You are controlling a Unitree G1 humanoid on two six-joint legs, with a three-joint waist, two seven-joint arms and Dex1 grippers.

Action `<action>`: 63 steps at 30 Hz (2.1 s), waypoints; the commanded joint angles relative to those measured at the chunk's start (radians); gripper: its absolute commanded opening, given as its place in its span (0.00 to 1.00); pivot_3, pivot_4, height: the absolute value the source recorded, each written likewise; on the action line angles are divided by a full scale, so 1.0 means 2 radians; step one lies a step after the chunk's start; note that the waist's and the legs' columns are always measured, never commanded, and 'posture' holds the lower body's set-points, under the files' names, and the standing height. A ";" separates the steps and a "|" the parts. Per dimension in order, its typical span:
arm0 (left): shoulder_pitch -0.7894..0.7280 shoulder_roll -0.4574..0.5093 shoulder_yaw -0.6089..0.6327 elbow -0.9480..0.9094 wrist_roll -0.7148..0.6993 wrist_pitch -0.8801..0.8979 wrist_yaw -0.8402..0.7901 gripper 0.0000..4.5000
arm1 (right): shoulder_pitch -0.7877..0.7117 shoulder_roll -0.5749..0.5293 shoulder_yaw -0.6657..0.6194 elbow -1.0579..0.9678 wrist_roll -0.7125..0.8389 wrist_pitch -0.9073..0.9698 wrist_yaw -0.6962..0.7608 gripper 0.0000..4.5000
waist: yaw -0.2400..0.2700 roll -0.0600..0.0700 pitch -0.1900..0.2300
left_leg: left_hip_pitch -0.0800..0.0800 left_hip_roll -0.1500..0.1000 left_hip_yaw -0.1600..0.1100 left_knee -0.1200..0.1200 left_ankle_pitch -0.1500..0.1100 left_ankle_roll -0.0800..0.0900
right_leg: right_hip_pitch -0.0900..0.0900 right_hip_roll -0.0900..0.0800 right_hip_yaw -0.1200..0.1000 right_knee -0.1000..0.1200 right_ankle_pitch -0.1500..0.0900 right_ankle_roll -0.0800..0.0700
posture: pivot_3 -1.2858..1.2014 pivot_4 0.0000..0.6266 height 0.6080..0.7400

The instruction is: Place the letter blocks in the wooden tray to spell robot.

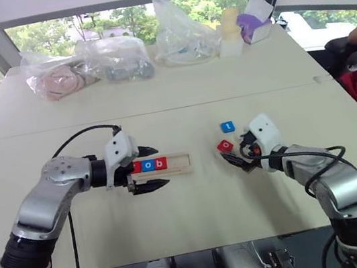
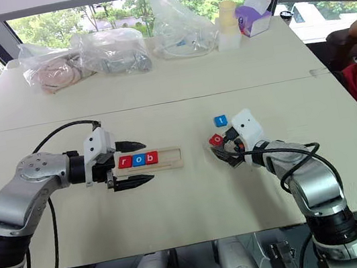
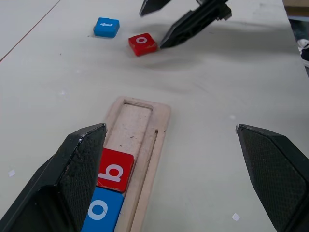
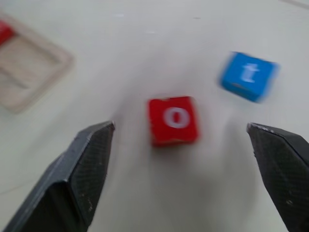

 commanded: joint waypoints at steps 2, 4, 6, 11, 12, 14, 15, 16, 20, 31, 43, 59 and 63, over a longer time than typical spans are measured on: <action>0.006 0.008 0.016 -0.012 0.000 -0.003 0.005 1.00 | -0.015 0.000 0.021 0.042 0.008 -0.059 0.033 0.99 | 0.000 0.000 0.000 | 0.000 0.000 0.000 0.000 0.000 0.000 | 0.000 0.000 0.000 0.000 0.000 0.000 | 0.52 0.24 0.96; 0.009 0.010 0.017 -0.013 0.002 -0.005 0.006 1.00 | -0.019 0.004 0.030 0.066 0.001 -0.075 0.032 0.99 | 0.000 0.000 0.000 | 0.000 0.000 0.000 0.000 0.000 0.000 | 0.000 0.000 0.000 0.000 0.000 0.000 | 0.52 0.24 0.96; 0.011 0.012 0.018 -0.014 0.002 -0.006 0.008 1.00 | -0.022 0.008 0.033 0.087 -0.003 -0.086 0.027 0.99 | 0.000 0.000 0.000 | 0.000 0.000 0.000 0.000 0.000 0.000 | 0.000 0.000 0.000 0.000 0.000 0.000 | 0.52 0.24 0.96; 0.019 0.017 0.021 -0.017 0.000 -0.008 0.012 1.00 | -0.021 0.018 0.027 0.111 -0.007 -0.117 0.015 0.58 | 0.000 0.000 0.000 | 0.000 0.000 0.000 0.000 0.000 0.000 | 0.001 0.000 0.000 0.000 0.000 0.000 | 0.52 0.24 0.96; 0.020 0.017 0.021 -0.017 0.000 -0.008 0.012 1.00 | -0.021 0.019 0.026 0.111 -0.007 -0.118 0.014 0.43 | 0.000 0.000 0.000 | 0.000 0.000 0.000 0.000 0.000 0.000 | 0.001 0.000 0.000 0.000 0.000 0.000 | 0.52 0.24 0.96; 0.020 0.018 0.021 -0.016 0.000 -0.009 0.012 1.00 | -0.019 0.019 0.026 0.106 -0.005 -0.117 0.013 0.26 | 0.000 0.000 0.000 | 0.000 0.000 0.000 0.000 0.000 0.000 | 0.001 0.000 0.000 0.000 0.000 0.000 | 0.52 0.24 0.96; 0.019 0.017 0.020 -0.015 0.000 -0.011 0.012 1.00 | -0.018 0.020 0.023 0.099 -0.002 -0.108 0.009 0.26 | 0.000 0.000 0.000 | 0.000 0.000 0.000 0.000 0.000 0.000 | 0.001 0.000 0.000 0.000 0.000 0.000 | 0.52 0.24 0.96; 0.018 0.016 0.019 -0.015 0.001 -0.012 0.012 1.00 | -0.016 0.025 0.017 0.089 0.005 -0.095 0.002 0.26 | 0.000 0.000 0.000 | 0.000 0.000 0.000 0.000 0.000 0.000 | 0.001 0.000 0.000 0.000 0.000 0.000 | 0.52 0.24 0.96; 0.015 0.014 0.016 -0.014 0.002 -0.017 0.010 1.00 | -0.015 0.065 -0.023 0.020 0.027 0.000 -0.062 0.26 | 0.000 0.000 0.000 | 0.000 0.000 0.000 0.000 0.000 0.000 | 0.000 0.000 0.000 0.000 0.000 0.000 | 0.52 0.24 0.96; -0.009 -0.006 -0.011 -0.006 0.006 -0.023 -0.006 1.00 | -0.011 0.294 -0.069 -0.207 -0.062 0.339 -0.304 0.26 | 0.002 0.000 0.000 | 0.000 0.000 -0.001 0.000 0.000 0.000 | -0.001 -0.001 0.000 0.001 0.000 0.000 | 0.52 0.24 0.96; -0.027 -0.002 -0.025 0.018 0.016 -0.027 -0.039 1.00 | -0.019 0.279 -0.066 -0.190 -0.061 0.353 -0.289 1.00 | -0.001 0.001 0.000 | 0.000 0.000 0.000 0.000 0.000 0.000 | -0.001 -0.001 0.000 0.001 0.000 0.000 | 0.52 0.24 0.96; -0.037 0.059 0.007 -0.034 -0.063 0.039 -0.117 1.00 | 0.023 -0.196 -0.035 0.109 0.031 -0.227 0.346 1.00 | -0.002 0.001 0.001 | 0.000 0.000 0.000 -0.001 -0.001 0.002 | 0.003 0.000 -0.001 -0.005 0.000 0.000 | 0.52 0.24 0.96; -0.028 0.068 0.018 -0.052 -0.072 0.053 -0.102 1.00 | -0.022 -0.189 0.020 0.227 -0.017 -0.377 0.383 1.00 | -0.001 0.001 0.001 | 0.001 0.000 0.001 0.000 -0.001 0.002 | 0.003 0.000 0.000 -0.005 0.000 0.001 | 0.52 0.24 0.96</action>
